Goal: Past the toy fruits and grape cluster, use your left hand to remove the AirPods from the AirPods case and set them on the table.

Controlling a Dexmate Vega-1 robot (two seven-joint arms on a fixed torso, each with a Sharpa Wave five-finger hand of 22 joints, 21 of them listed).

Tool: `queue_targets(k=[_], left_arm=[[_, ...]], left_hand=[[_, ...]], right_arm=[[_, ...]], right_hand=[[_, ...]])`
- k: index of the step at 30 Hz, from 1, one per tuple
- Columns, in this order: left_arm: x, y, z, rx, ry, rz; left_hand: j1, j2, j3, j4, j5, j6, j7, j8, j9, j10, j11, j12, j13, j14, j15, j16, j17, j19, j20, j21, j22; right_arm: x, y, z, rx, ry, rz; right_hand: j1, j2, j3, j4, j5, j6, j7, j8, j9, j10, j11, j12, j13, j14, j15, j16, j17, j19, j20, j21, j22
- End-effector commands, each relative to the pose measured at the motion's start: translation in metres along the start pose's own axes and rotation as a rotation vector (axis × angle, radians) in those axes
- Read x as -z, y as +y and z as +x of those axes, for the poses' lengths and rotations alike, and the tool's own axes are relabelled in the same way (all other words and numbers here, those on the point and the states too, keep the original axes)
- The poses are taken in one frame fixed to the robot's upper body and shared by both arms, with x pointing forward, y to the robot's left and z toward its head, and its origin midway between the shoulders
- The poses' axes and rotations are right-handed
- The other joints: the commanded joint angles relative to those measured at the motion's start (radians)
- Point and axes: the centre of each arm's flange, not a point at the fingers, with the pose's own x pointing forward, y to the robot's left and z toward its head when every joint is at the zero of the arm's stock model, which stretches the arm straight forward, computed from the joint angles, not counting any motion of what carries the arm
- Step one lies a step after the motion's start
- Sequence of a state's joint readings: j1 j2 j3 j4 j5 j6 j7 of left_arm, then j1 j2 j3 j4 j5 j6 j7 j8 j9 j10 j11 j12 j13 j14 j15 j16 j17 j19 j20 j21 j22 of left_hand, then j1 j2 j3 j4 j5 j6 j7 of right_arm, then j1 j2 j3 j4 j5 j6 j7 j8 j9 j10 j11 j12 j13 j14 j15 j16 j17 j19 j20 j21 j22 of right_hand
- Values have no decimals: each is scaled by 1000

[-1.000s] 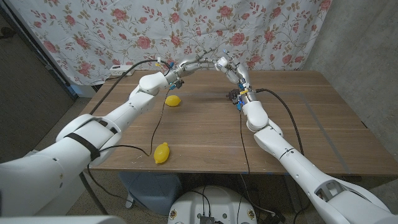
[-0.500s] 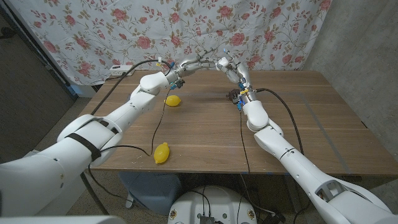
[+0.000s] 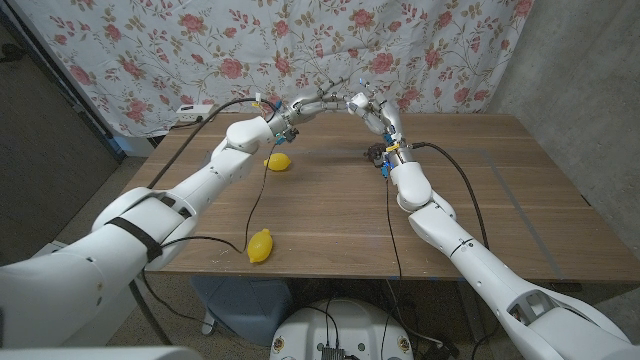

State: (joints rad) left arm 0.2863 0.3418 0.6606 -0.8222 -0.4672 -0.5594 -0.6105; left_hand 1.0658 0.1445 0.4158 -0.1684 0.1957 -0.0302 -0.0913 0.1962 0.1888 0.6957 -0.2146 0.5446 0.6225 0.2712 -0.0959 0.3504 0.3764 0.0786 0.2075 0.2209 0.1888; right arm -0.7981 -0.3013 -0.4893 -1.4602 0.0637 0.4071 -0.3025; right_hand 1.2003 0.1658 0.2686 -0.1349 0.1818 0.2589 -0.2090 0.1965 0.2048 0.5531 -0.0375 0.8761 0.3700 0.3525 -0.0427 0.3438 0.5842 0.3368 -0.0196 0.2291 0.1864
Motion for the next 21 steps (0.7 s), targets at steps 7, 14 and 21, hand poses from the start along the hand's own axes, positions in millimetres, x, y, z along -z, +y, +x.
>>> queue_targets(k=[7,14,21], left_arm=[[2,-2,-5,-27,10,-14],[1,-2,-9,-80,10,-14],[1,-1,-11,-86,10,-14]], left_hand=[[22,-2,-23,3,-7,11,-4,-2,3,-13,-1,61,175,15,-2,29,44,7,7,2,2],[33,3,-30,2,-8,25,-1,-1,3,-11,-2,94,206,22,-9,43,63,17,6,5,3],[50,5,-34,-1,-9,36,2,-1,3,-8,-2,125,235,32,-16,56,80,25,7,8,3]], right_arm=[[1,1,-1,3,3,-1],[1,1,-2,8,4,2],[0,2,-2,4,2,3]], right_hand=[[-2,9,-1,1,4,13,-1,3,3,179,-182,-6,4,5,-183,-4,2,-1,-1,-2,-1],[-2,9,0,1,4,13,-1,3,3,180,-182,-7,5,5,-183,-5,1,-1,-1,-2,-1],[-2,9,0,1,4,14,-1,3,3,181,-182,-8,6,5,-183,-6,2,-1,-1,-3,-1]])
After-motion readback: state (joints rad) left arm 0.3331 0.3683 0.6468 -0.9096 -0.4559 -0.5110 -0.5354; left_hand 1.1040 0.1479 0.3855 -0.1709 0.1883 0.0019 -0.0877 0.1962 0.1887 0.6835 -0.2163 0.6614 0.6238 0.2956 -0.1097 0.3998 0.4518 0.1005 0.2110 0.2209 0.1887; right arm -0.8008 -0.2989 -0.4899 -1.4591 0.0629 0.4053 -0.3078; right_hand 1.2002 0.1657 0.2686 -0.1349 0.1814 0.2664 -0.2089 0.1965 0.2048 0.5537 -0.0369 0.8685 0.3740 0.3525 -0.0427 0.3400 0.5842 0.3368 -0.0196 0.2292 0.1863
